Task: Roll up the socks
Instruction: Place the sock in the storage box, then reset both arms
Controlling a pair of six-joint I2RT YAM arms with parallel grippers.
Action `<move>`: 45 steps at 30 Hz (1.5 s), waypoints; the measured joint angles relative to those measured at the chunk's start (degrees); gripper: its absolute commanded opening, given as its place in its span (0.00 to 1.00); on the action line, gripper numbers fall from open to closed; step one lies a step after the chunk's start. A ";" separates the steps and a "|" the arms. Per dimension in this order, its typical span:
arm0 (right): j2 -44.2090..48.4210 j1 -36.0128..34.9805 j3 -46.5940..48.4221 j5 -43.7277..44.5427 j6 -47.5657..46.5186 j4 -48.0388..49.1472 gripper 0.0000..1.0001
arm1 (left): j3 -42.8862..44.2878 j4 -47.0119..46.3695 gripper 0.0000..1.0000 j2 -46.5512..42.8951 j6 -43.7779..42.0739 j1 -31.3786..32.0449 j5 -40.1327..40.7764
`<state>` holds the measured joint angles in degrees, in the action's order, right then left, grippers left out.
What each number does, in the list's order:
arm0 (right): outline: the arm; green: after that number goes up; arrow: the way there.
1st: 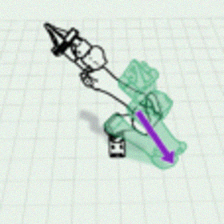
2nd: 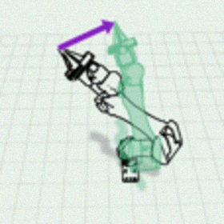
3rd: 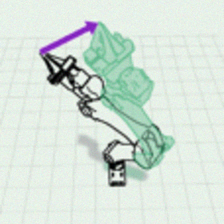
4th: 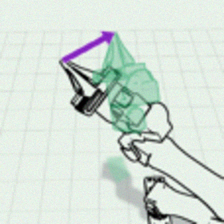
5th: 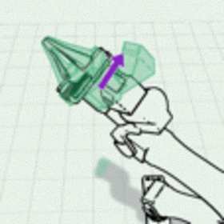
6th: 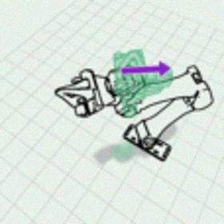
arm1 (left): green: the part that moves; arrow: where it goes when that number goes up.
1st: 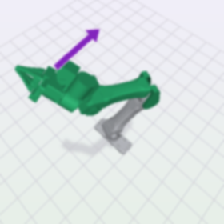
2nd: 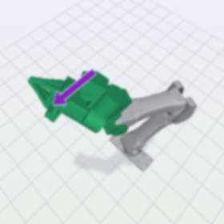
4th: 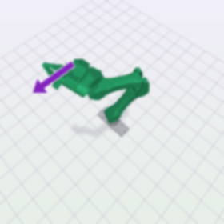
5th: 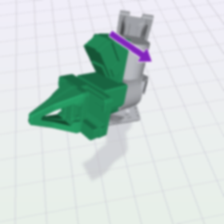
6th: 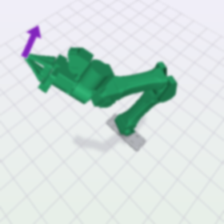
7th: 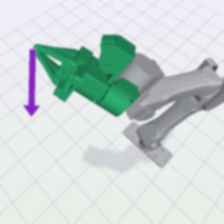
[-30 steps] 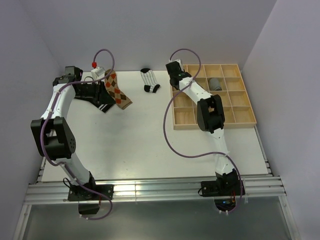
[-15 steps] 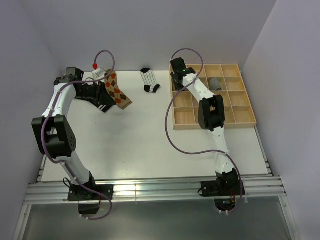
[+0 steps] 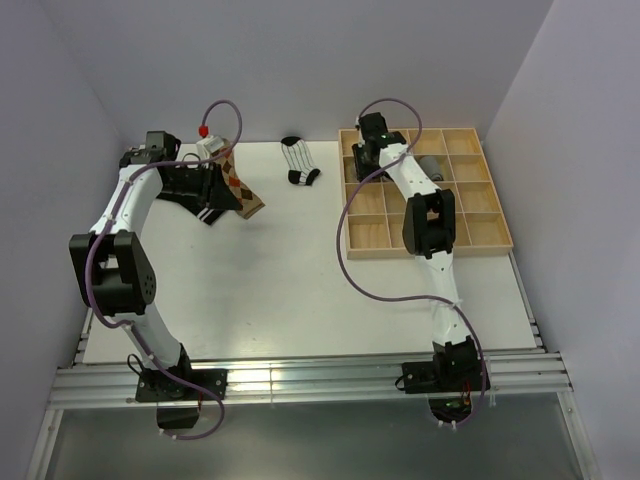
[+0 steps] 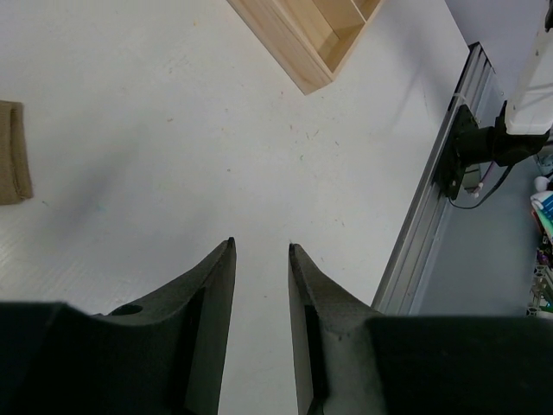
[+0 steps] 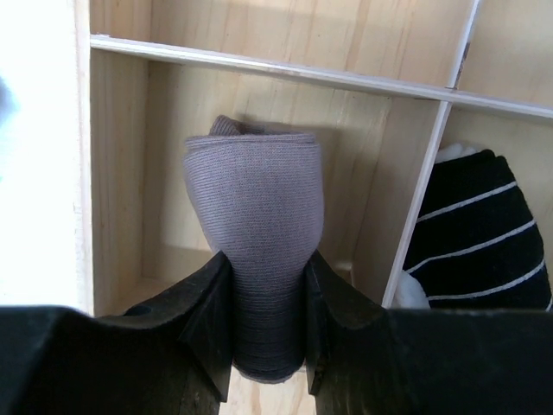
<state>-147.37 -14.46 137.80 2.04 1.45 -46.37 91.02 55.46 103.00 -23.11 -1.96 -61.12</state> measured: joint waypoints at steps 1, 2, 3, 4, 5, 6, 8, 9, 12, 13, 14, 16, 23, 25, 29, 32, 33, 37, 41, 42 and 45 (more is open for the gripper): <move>-0.02 0.09 0.00 -0.20 0.09 0.00 0.46 | 0.00 -0.13 0.36 0.00 0.17 0.42 0.33; -0.02 0.11 -0.02 -0.39 0.15 -0.20 0.52 | 0.00 -0.26 0.36 0.00 0.33 0.76 0.68; -0.02 0.11 -0.11 -0.52 0.24 -0.44 0.60 | 0.00 -0.33 0.36 0.00 0.35 1.03 0.94; -0.02 0.11 -0.26 -0.61 0.02 -0.63 0.62 | 0.00 -0.33 0.36 0.00 0.35 1.31 1.14; 0.11 0.11 -1.14 -0.50 0.15 0.04 0.63 | 0.00 -0.26 0.36 0.00 0.35 1.44 1.27; 0.24 0.11 -1.66 -0.85 0.33 0.50 0.65 | 0.00 -0.20 0.35 0.00 0.33 1.55 1.42; 0.98 0.09 -3.23 -1.05 0.39 1.40 0.65 | 0.00 -0.09 0.35 0.00 0.33 1.55 1.64; 1.36 0.09 -4.04 -1.03 0.39 1.73 0.66 | 0.00 -0.11 0.35 0.00 0.33 1.55 1.68; 3.85 -0.13 -8.68 -1.07 0.63 4.87 0.67 | 0.00 -0.26 0.36 0.00 0.35 1.53 2.03; 5.01 -0.15 -10.47 -1.03 0.74 5.73 0.67 | 0.00 -0.35 0.35 0.00 0.35 1.53 2.08; 6.08 -0.15 -12.11 -1.03 0.92 6.47 0.68 | 0.00 -0.37 0.35 0.00 0.33 1.53 2.10; 8.22 -0.17 -14.86 -1.01 1.57 7.54 0.69 | 0.00 -0.35 0.36 0.00 0.31 1.53 2.14; 14.47 -0.42 -17.29 -0.04 3.67 11.02 0.70 | 0.07 -0.09 0.35 0.00 -0.09 1.53 2.14; 17.40 -0.42 -18.45 0.17 4.37 13.11 0.70 | 0.09 -0.09 0.35 0.00 -0.13 1.53 2.25; 27.45 -0.42 -26.97 0.11 6.47 18.34 0.71 | 0.09 0.00 0.35 0.00 -0.15 1.53 2.54; 37.46 -0.48 -36.17 -0.96 8.55 23.56 0.73 | 0.09 -0.04 0.35 -0.02 -0.13 1.53 2.80; 40.96 -0.52 -39.28 -1.51 9.29 24.92 0.73 | 0.09 -0.11 0.35 -0.04 -0.11 1.53 3.06; 54.75 -1.73 -49.90 -2.62 11.82 29.83 0.73 | -0.74 -1.57 0.36 -1.29 0.15 1.53 4.07; 66.88 -4.90 -61.59 -3.23 13.57 34.03 0.75 | -2.75 -2.93 0.36 -4.07 0.15 1.53 4.76; 69.37 -5.70 -64.54 -3.15 14.12 34.75 0.75 | -3.23 -3.13 0.36 -4.74 0.15 1.53 5.09; 77.09 -8.66 -75.21 -3.15 15.91 38.14 0.84 | -5.01 -4.66 0.36 -6.62 0.46 1.62 6.36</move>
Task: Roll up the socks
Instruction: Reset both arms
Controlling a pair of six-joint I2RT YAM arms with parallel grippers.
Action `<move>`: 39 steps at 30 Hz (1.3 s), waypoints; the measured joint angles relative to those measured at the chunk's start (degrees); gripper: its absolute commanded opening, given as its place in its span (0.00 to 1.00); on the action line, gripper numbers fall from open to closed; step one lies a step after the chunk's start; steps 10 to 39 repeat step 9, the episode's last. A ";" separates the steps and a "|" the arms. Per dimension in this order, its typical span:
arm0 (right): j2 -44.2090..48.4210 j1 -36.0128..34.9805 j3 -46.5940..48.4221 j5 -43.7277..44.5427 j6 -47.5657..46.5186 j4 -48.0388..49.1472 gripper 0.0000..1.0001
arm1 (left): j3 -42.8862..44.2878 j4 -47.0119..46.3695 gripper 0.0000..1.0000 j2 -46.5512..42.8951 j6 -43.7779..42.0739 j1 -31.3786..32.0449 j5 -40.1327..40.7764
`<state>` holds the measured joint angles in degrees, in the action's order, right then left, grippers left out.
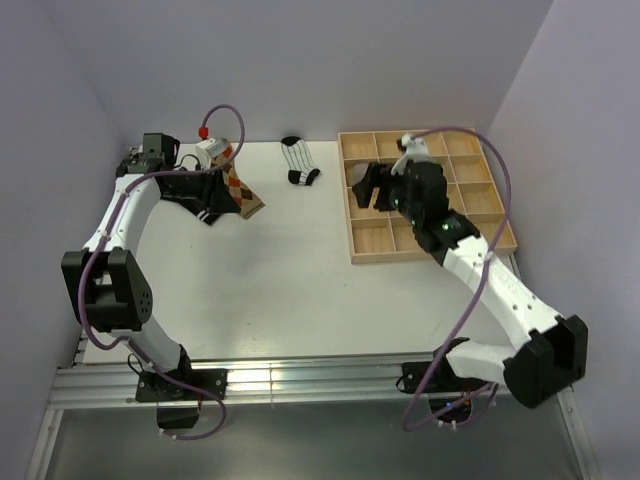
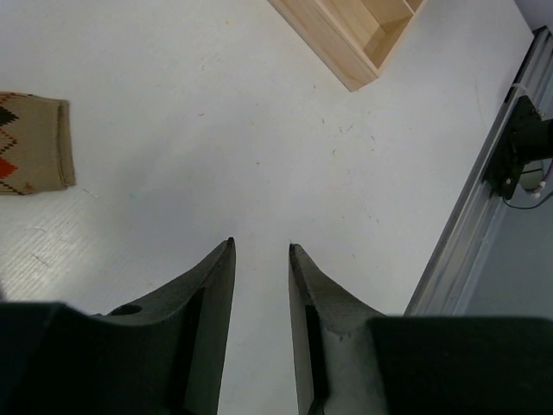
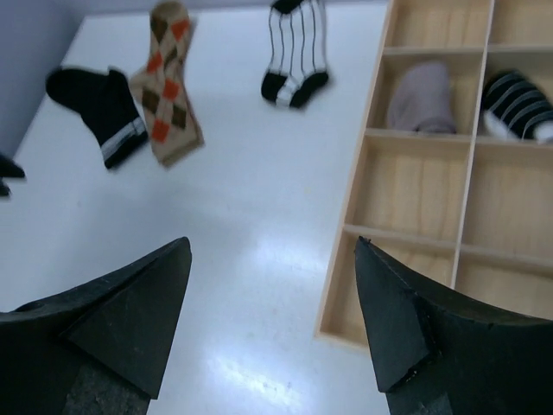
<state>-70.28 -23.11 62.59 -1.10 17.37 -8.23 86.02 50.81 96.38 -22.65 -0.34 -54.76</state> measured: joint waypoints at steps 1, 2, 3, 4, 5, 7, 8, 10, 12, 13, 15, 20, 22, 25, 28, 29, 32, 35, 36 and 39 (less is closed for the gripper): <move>2.27 -0.98 -3.28 0.20 0.70 0.55 0.85 | -0.42 -0.63 0.36 -0.37 0.09 0.13 0.46; 4.13 -2.10 -6.05 0.70 1.03 0.70 0.86 | -0.79 -1.05 0.36 -0.66 0.15 0.28 0.79; 5.53 -3.04 -8.17 1.14 1.36 0.70 0.87 | -1.20 -1.53 0.37 -0.94 0.37 0.59 1.05; 6.82 -4.02 -10.08 1.77 1.73 0.92 0.87 | -1.46 -1.88 0.36 -1.09 0.50 0.87 1.22; 7.74 -4.90 -11.41 2.25 1.99 0.96 0.89 | -1.66 -2.08 0.36 -1.18 0.68 1.16 1.36; 9.03 -6.27 -12.92 2.86 2.47 1.22 0.90 | -2.25 -2.99 0.37 -1.40 1.07 1.60 1.86; 9.46 -6.51 -13.29 3.06 2.60 1.40 0.91 | -2.54 -3.30 0.37 -1.57 1.18 1.73 2.19; 10.01 -6.62 -13.53 3.34 2.80 1.40 0.91 | -2.89 -3.69 0.37 -1.79 1.33 1.84 2.38; 10.01 -6.62 -13.53 3.34 2.80 1.40 0.91 | -2.89 -3.69 0.37 -1.79 1.33 1.84 2.38; 10.01 -6.62 -13.53 3.34 2.80 1.40 0.91 | -2.89 -3.69 0.37 -1.79 1.33 1.84 2.38; 10.01 -6.62 -13.53 3.34 2.80 1.40 0.91 | -2.89 -3.69 0.37 -1.79 1.33 1.84 2.38; 10.01 -6.62 -13.53 3.34 2.80 1.40 0.91 | -2.89 -3.69 0.37 -1.79 1.33 1.84 2.38; 10.01 -6.62 -13.53 3.34 2.80 1.40 0.91 | -2.89 -3.69 0.37 -1.79 1.33 1.84 2.38; 10.01 -6.62 -13.53 3.34 2.80 1.40 0.91 | -2.89 -3.69 0.37 -1.79 1.33 1.84 2.38; 10.01 -6.62 -13.53 3.34 2.80 1.40 0.91 | -2.89 -3.69 0.37 -1.79 1.33 1.84 2.38; 10.01 -6.62 -13.53 3.34 2.80 1.40 0.91 | -2.89 -3.69 0.37 -1.79 1.33 1.84 2.38; 10.01 -6.62 -13.53 3.34 2.80 1.40 0.91 | -2.89 -3.69 0.37 -1.79 1.33 1.84 2.38; 10.01 -6.62 -13.53 3.34 2.80 1.40 0.91 | -2.89 -3.69 0.37 -1.79 1.33 1.84 2.38; 10.01 -6.62 -13.53 3.34 2.80 1.40 0.91 | -2.89 -3.69 0.37 -1.79 1.33 1.84 2.38; 10.01 -6.62 -13.53 3.34 2.80 1.40 0.91 | -2.89 -3.69 0.37 -1.79 1.33 1.84 2.38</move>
